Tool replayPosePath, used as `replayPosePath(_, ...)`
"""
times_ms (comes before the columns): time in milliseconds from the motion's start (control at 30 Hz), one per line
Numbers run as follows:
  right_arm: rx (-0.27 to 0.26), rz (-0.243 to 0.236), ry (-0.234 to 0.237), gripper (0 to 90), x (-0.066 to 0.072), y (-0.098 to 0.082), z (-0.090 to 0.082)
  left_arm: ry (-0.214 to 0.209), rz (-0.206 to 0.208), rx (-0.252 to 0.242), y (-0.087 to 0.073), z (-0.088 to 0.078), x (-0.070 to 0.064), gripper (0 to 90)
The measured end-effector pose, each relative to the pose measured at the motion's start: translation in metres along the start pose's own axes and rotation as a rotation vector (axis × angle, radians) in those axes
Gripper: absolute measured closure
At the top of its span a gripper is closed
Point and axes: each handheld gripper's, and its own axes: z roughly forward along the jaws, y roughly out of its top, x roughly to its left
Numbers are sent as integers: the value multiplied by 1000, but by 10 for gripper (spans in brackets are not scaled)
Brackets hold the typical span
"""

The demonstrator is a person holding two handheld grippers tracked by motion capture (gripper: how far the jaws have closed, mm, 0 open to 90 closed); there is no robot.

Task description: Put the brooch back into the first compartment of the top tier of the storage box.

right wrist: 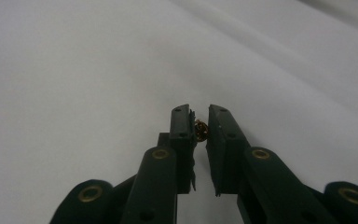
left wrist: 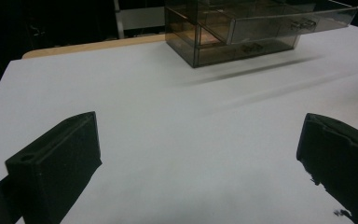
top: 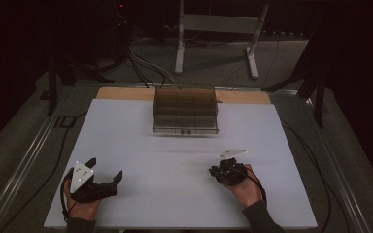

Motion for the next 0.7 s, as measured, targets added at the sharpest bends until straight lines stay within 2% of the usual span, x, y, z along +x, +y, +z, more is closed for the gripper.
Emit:
replayPosePath(200, -28, 16, 6, 815, 0, 7, -8, -3, 3, 2, 0, 1, -1, 3)
replayPosePath(700, -79, -4, -1, 816, 6, 29, -22, -7, 15, 9, 0, 3, -4, 3)
